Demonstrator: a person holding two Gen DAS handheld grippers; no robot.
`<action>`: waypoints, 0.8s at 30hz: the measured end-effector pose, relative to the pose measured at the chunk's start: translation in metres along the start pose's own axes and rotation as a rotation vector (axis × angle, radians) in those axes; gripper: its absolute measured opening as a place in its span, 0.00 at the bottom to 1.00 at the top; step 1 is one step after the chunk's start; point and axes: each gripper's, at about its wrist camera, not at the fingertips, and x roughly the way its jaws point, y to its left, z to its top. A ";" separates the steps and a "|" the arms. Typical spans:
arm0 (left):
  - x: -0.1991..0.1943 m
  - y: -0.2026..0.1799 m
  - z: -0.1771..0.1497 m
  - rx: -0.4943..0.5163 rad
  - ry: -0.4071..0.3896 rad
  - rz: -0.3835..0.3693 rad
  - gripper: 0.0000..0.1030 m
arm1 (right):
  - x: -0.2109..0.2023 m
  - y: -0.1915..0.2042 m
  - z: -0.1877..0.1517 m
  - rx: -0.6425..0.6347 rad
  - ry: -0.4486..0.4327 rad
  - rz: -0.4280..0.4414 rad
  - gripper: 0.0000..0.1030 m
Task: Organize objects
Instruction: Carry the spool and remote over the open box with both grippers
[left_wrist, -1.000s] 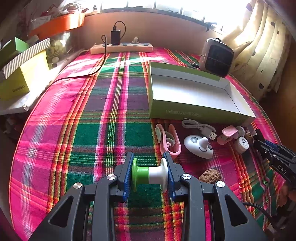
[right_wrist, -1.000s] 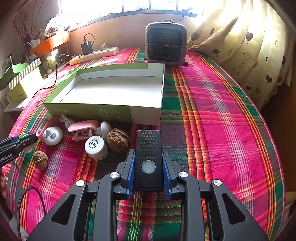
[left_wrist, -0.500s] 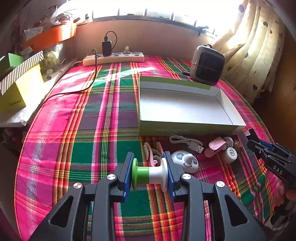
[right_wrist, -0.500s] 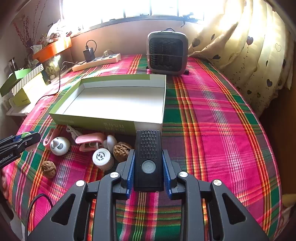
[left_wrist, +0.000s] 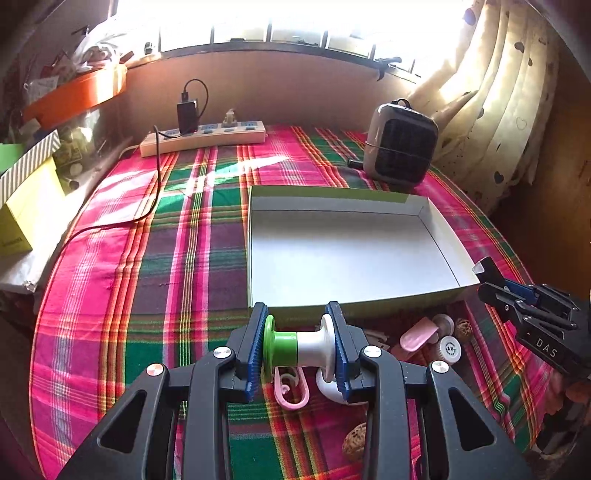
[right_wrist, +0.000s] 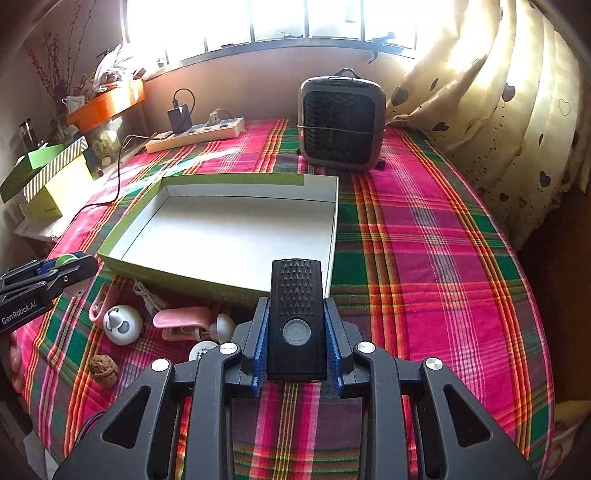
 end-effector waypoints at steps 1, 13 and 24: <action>0.003 -0.001 0.003 0.003 0.002 -0.001 0.29 | 0.002 0.001 0.002 -0.002 0.000 0.001 0.27; 0.035 -0.008 0.033 0.027 0.026 -0.033 0.29 | 0.028 0.003 0.037 -0.010 0.007 0.022 0.27; 0.069 -0.007 0.056 0.034 0.049 -0.028 0.29 | 0.062 0.002 0.058 -0.006 0.048 0.033 0.27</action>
